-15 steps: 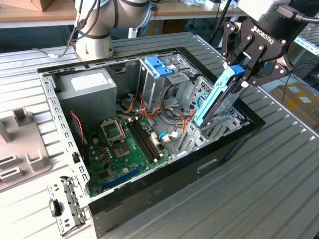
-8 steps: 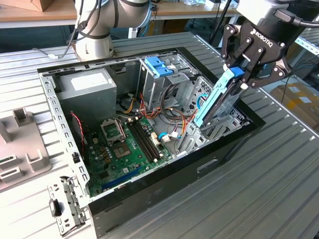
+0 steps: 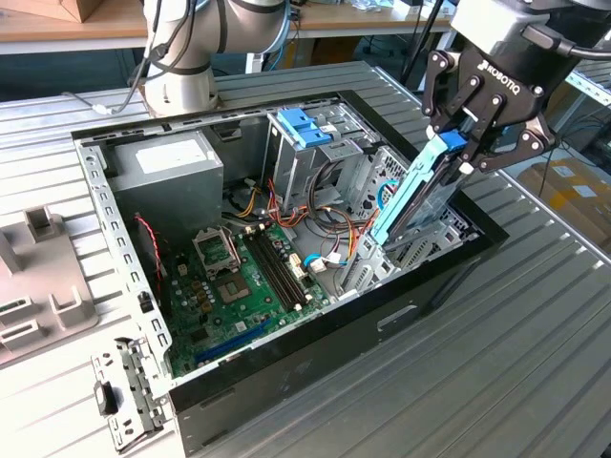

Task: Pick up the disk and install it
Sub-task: 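Insert the disk into the insertion slot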

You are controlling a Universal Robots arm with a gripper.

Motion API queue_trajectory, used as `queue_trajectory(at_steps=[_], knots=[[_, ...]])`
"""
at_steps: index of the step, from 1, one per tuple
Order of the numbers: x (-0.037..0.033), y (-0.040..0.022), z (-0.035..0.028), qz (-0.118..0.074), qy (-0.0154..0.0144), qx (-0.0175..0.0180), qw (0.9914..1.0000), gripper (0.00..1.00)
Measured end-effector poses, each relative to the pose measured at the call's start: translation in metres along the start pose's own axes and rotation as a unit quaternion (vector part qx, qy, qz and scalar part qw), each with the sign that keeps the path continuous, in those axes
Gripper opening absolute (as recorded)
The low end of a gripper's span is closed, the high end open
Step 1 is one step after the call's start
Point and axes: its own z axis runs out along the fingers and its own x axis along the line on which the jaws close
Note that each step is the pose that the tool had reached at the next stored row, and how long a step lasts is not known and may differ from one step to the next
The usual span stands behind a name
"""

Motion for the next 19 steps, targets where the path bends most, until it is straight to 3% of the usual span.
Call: queue_trajectory(at_steps=[19], knots=[[0.0003,0.0001,0.0069,0.000,0.0000,0.0000,1.00000,0.37]])
